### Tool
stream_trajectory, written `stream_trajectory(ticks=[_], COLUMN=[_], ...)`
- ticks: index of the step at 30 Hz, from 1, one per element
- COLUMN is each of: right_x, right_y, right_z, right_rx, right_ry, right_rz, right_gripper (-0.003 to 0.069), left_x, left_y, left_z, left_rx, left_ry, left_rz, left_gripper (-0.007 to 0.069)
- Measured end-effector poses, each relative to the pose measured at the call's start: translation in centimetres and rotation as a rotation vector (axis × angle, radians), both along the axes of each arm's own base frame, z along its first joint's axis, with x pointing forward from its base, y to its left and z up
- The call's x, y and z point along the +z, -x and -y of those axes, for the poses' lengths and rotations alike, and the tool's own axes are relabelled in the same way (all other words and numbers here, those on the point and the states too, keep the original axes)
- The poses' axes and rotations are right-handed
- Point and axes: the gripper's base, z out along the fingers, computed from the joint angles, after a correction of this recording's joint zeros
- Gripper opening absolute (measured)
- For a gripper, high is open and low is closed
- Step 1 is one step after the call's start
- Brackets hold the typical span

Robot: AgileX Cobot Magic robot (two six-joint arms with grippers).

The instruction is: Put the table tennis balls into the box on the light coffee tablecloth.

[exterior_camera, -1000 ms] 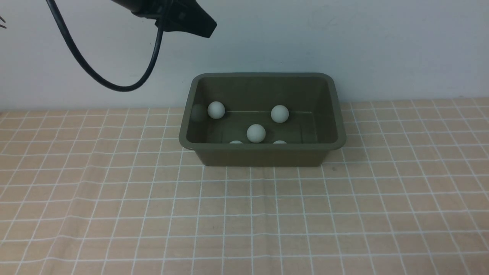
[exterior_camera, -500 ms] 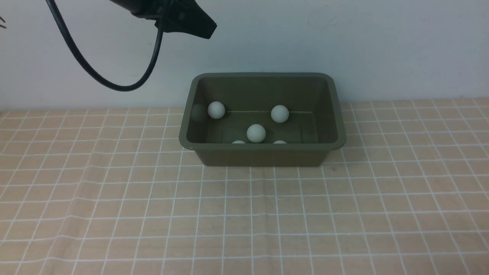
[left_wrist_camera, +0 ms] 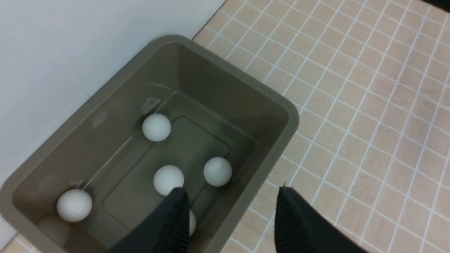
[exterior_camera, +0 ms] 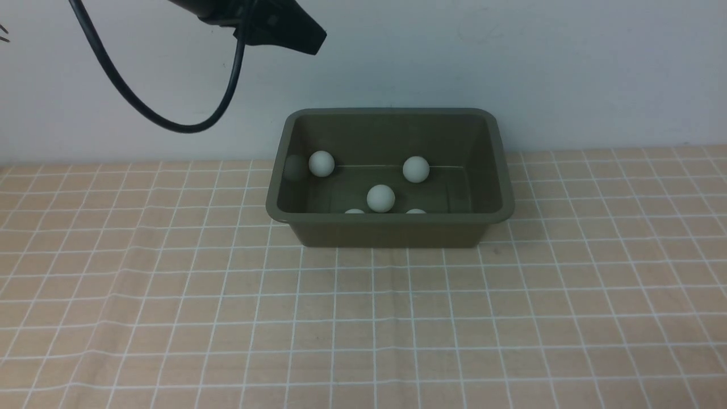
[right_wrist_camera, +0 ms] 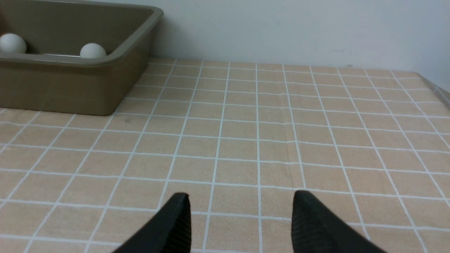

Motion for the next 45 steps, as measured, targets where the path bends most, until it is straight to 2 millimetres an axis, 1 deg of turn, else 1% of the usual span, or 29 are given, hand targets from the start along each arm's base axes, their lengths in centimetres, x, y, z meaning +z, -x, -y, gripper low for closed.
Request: stream_trajectory(ticks=[6,24,26,29,31,33,34,35,36,38,41,43,44,45], right_x=[0.0,0.0,0.0,0.0,0.0,0.0,0.0,0.0,0.0,0.0,0.0,0.0,0.0,0.0], right_y=[0.0,0.0,0.0,0.0,0.0,0.0,0.0,0.0,0.0,0.0,0.0,0.0,0.0,0.0], right_z=[0.0,0.0,0.0,0.0,0.0,0.0,0.0,0.0,0.0,0.0,0.0,0.0,0.0,0.0], right_rx=[0.0,0.0,0.0,0.0,0.0,0.0,0.0,0.0,0.0,0.0,0.0,0.0,0.0,0.0], right_ry=[0.0,0.0,0.0,0.0,0.0,0.0,0.0,0.0,0.0,0.0,0.0,0.0,0.0,0.0], right_rz=[0.0,0.0,0.0,0.0,0.0,0.0,0.0,0.0,0.0,0.0,0.0,0.0,0.0,0.0], right_gripper=[0.0365,0.0365,0.0365,0.0365,0.0365,0.0365,0.0365,0.0365,0.0365,0.0365,0.0365,0.0365,0.0365,0.0365], left_x=[0.2,0.2,0.4,1.4,2.7,4.6,4.8,5.5,6.7,8.2,8.8,8.1,7.7,6.8], left_y=[0.1,0.0,0.1,0.8,2.0,3.9,4.1,5.0,6.7,9.3,12.3,13.8,14.2,14.9], left_z=[0.2,0.1,-0.2,-0.8,-1.3,-1.8,-1.9,-2.1,-2.5,-3.3,-4.4,-5.0,-5.2,-5.5], left_rx=[-0.009,0.002,0.029,0.083,0.115,0.146,0.15,0.162,0.18,0.228,0.306,0.354,0.367,0.393], left_ry=[0.034,0.045,0.055,0.053,0.031,0.003,0.002,-0.009,-0.016,-0.026,-0.052,-0.078,-0.086,-0.098], left_rz=[-0.005,-0.015,-0.035,-0.045,-0.02,0.032,0.034,0.053,0.091,0.154,0.237,0.271,0.276,0.278], left_gripper=[0.0277,0.0277,0.0277,0.0277,0.0277,0.0277,0.0277,0.0277,0.0277,0.0277,0.0277,0.0277,0.0277,0.0277])
